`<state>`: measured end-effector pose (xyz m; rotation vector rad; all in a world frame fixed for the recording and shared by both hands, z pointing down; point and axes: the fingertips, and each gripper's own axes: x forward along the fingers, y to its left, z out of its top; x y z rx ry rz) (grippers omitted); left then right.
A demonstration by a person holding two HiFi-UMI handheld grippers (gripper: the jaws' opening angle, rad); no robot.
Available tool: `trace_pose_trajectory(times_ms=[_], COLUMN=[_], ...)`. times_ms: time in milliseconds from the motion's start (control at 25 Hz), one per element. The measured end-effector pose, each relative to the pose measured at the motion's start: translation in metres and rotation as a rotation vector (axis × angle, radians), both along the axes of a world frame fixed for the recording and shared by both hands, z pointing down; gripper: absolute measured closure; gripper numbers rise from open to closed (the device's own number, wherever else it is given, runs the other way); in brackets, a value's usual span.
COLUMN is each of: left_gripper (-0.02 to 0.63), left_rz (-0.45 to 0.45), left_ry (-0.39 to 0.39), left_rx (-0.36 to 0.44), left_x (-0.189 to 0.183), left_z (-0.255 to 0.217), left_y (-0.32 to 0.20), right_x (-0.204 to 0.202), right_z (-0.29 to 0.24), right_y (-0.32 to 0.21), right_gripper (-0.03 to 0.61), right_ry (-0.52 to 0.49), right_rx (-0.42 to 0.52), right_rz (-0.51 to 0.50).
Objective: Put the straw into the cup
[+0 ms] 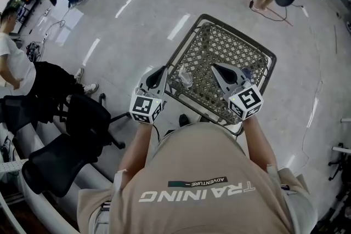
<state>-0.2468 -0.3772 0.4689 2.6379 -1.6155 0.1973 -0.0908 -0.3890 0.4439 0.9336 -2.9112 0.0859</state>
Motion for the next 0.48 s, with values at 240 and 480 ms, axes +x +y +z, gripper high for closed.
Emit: trace_pose_trajectory(times_ms=[240, 480], left_gripper=[0.597, 0.597], left_rz=[0.030, 0.053], left_ry=[0.033, 0.035], left_rx=[-0.015, -0.039], left_x=[-0.002, -0.002], left_z=[-0.001, 0.009], left_y=[-0.006, -0.009], right_x=[0.002, 0.003], right_z=[0.009, 0.015], right_y=[0.002, 0.011], right_gripper=[0.561, 0.561], right_ry=[0.050, 0.072], right_rx=[-0.008, 0.001], right_rz=[-0.004, -0.002])
